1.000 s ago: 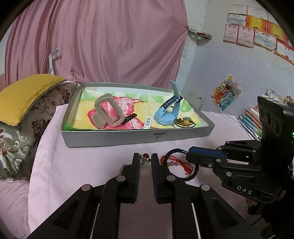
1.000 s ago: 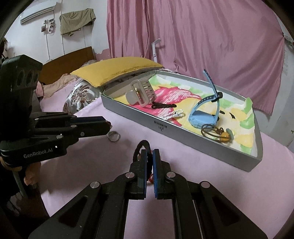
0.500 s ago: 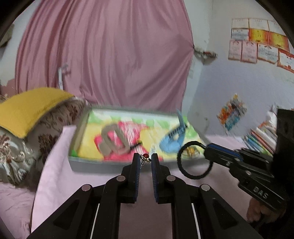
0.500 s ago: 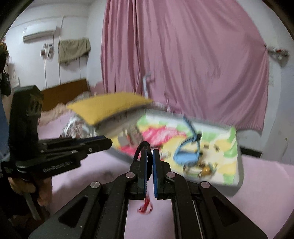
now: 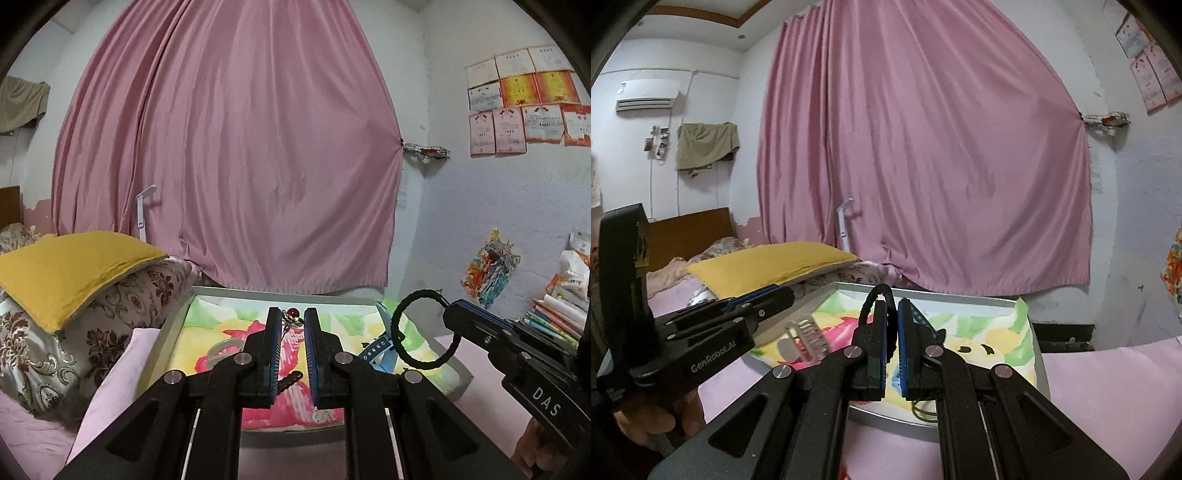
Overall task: Organize jewelry
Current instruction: 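Carry the charm into the tray with the left tool while the right tool drops the black ring there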
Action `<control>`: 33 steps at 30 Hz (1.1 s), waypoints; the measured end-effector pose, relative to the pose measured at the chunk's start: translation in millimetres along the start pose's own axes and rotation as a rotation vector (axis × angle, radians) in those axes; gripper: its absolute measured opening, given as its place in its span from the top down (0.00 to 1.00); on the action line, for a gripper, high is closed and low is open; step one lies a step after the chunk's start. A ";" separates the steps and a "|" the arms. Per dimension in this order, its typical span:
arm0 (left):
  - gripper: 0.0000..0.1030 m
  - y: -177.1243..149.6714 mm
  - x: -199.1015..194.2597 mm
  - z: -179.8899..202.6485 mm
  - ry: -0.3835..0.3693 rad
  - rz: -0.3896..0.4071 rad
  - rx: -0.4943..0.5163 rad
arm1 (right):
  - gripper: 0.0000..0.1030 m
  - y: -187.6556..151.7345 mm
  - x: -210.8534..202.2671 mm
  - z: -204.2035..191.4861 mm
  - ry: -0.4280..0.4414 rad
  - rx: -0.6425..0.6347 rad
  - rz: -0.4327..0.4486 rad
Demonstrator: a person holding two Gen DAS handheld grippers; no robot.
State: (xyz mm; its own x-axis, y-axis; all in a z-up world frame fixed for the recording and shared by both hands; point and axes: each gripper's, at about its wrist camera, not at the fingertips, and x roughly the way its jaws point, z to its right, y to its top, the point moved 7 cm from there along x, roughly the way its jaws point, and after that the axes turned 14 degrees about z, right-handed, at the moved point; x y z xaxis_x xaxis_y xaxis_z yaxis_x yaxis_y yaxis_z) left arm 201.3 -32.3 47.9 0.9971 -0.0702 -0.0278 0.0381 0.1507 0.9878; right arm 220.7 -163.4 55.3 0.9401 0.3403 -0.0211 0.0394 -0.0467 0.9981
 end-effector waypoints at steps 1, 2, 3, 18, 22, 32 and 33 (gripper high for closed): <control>0.89 -2.5 4.1 2.2 -0.002 -0.013 0.006 | 0.95 -1.8 2.7 1.2 -0.003 0.004 -0.008; 0.89 -3.8 6.3 3.7 -0.006 -0.025 0.009 | 0.95 -2.9 5.2 2.5 -0.006 0.006 -0.015; 0.89 -3.8 6.4 3.7 -0.006 -0.027 0.009 | 0.95 -4.2 7.5 3.2 -0.011 0.006 -0.022; 0.89 -24.4 28.9 3.6 -0.007 -0.187 -0.003 | 0.95 -27.8 31.0 23.8 -0.059 0.060 -0.149; 0.89 -38.9 37.1 1.6 -0.014 -0.276 -0.023 | 0.95 -37.1 36.3 28.0 -0.060 0.082 -0.212; 0.89 -66.2 47.4 3.2 -0.038 -0.427 -0.037 | 0.95 -60.8 46.8 36.9 -0.049 0.150 -0.336; 0.89 -69.0 48.1 3.6 -0.038 -0.443 -0.038 | 0.95 -62.5 47.8 38.0 -0.051 0.155 -0.343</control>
State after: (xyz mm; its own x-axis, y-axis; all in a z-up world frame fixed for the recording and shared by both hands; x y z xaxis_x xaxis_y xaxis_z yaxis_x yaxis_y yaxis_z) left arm 246.4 -49.7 -21.0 0.8807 -0.1728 -0.4410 0.4646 0.1340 0.8753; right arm 276.0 -179.9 -10.3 0.8788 0.3140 -0.3593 0.4019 -0.0813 0.9120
